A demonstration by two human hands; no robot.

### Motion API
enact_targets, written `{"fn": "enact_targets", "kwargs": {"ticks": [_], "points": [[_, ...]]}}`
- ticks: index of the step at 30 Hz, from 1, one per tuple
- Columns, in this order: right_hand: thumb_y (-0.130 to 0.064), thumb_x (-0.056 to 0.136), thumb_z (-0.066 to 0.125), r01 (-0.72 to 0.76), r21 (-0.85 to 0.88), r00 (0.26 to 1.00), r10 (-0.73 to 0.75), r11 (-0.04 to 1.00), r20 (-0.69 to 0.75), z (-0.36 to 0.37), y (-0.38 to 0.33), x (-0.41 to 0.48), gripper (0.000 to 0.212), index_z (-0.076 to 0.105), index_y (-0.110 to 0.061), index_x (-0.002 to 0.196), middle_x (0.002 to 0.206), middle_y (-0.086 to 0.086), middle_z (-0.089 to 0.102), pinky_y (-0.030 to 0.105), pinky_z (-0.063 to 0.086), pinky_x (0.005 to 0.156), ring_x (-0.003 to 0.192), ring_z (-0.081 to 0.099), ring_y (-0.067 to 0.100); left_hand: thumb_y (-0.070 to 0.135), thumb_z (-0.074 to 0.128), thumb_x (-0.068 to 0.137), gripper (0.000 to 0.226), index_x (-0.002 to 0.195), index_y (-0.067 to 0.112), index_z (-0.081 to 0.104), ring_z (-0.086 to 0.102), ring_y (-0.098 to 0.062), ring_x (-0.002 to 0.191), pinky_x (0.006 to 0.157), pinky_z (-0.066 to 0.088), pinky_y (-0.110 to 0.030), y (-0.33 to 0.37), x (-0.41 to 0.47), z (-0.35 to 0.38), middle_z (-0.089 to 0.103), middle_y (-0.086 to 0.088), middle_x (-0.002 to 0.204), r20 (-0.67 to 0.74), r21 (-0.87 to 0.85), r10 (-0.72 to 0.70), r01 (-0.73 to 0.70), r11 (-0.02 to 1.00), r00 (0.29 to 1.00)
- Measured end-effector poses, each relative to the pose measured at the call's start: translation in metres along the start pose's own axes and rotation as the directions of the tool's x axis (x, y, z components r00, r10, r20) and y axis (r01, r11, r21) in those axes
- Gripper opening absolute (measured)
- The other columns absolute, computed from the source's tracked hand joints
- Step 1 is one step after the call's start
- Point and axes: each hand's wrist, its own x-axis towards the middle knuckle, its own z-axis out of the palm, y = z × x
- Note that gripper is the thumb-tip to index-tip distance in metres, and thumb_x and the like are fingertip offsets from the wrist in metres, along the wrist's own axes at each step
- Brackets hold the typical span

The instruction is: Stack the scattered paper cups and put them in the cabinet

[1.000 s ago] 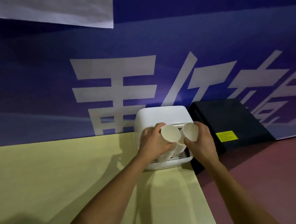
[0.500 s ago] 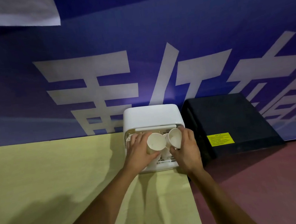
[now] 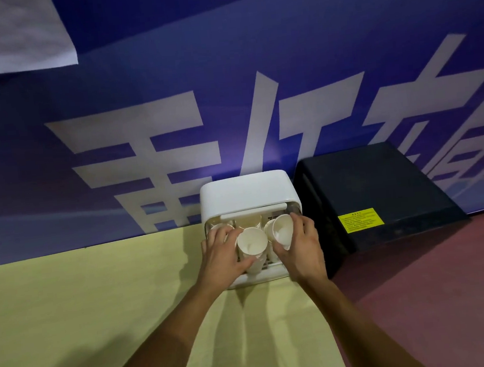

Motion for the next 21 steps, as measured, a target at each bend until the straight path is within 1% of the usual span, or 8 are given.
{"fn": "enact_targets", "kwargs": {"ticks": [3,6,8,11,14,16,18,21], "points": [[-0.042,0.085,0.073,-0.023,-0.05,1.0,0.022,0.998,-0.021,0.002,-0.002,0.002,0.069,0.043,-0.02,0.142,0.14,0.005,0.039,0.041,0.053,0.092,0.122,0.046,0.026,0.057,0.073,0.073,0.066,0.131,0.032,0.054,0.034,-0.016,0.129,0.096,0.033,-0.036,-0.007,-0.004,-0.002,0.046,0.011,0.135,-0.028,-0.025,-0.018,0.017,1.0,0.999],[-0.048,0.085,0.071,-0.053,-0.09,0.999,0.053,0.995,-0.004,0.008,-0.003,0.004,0.067,0.047,-0.02,0.14,0.135,0.005,0.042,0.038,0.051,0.092,0.117,0.046,0.025,0.058,0.074,0.072,0.064,0.127,0.032,0.056,0.038,-0.017,0.123,0.094,0.033,-0.033,-0.011,-0.006,-0.006,0.046,0.012,0.133,-0.068,-0.027,-0.05,0.048,0.998,0.996],[-0.05,0.086,0.07,-0.065,-0.093,0.997,0.069,0.994,0.034,0.013,0.0,0.006,0.07,0.044,-0.017,0.143,0.14,0.007,0.041,0.04,0.049,0.097,0.121,0.044,0.027,0.058,0.075,0.073,0.066,0.129,0.03,0.054,0.038,-0.017,0.123,0.096,0.033,-0.034,-0.014,-0.008,-0.008,0.046,0.01,0.134,-0.092,-0.041,-0.094,0.09,0.995,0.991],[-0.049,0.09,0.066,-0.08,-0.053,0.993,0.084,0.995,0.081,0.018,0.004,0.009,0.073,0.037,-0.016,0.148,0.148,0.01,0.039,0.045,0.045,0.104,0.129,0.041,0.031,0.054,0.078,0.072,0.075,0.136,0.026,0.049,0.039,-0.02,0.126,0.103,0.034,-0.036,-0.021,-0.013,-0.01,0.046,0.004,0.135,-0.095,-0.078,-0.19,0.183,0.98,0.977],[-0.043,0.089,0.068,-0.121,-0.011,0.986,0.122,0.993,0.113,0.021,0.009,0.011,0.079,0.03,-0.015,0.153,0.152,0.013,0.037,0.049,0.043,0.107,0.134,0.04,0.035,0.052,0.08,0.071,0.083,0.14,0.024,0.043,0.039,-0.02,0.127,0.104,0.037,-0.04,-0.028,-0.018,-0.008,0.044,0.001,0.136,-0.095,-0.142,-0.29,0.275,0.951,0.952],[-0.04,0.087,0.071,-0.177,0.017,0.975,0.173,0.984,0.139,0.023,0.011,0.013,0.084,0.027,-0.015,0.154,0.154,0.013,0.038,0.049,0.043,0.108,0.136,0.04,0.036,0.05,0.083,0.069,0.086,0.14,0.023,0.042,0.041,-0.022,0.127,0.105,0.039,-0.041,-0.029,-0.019,-0.004,0.044,0.0,0.136,-0.069,-0.217,-0.353,0.331,0.918,0.933],[-0.04,0.084,0.075,-0.237,0.05,0.96,0.226,0.97,0.164,0.026,0.012,0.017,0.09,0.025,-0.019,0.156,0.153,0.011,0.041,0.049,0.046,0.104,0.134,0.044,0.035,0.047,0.086,0.066,0.09,0.14,0.019,0.042,0.044,-0.024,0.128,0.105,0.041,-0.043,-0.029,-0.018,0.001,0.045,-0.004,0.138,-0.022,-0.306,-0.428,0.402,0.863,0.903],[-0.052,0.077,0.076,-0.294,0.119,0.947,0.272,0.948,0.171,0.031,0.013,0.021,0.09,0.028,-0.032,0.15,0.142,0.008,0.053,0.048,0.052,0.096,0.125,0.054,0.033,0.042,0.09,0.06,0.098,0.141,0.017,0.041,0.05,-0.024,0.125,0.103,0.045,-0.042,-0.03,-0.013,0.01,0.047,-0.004,0.14,0.113,-0.445,-0.51,0.503,0.741,0.853]]}}
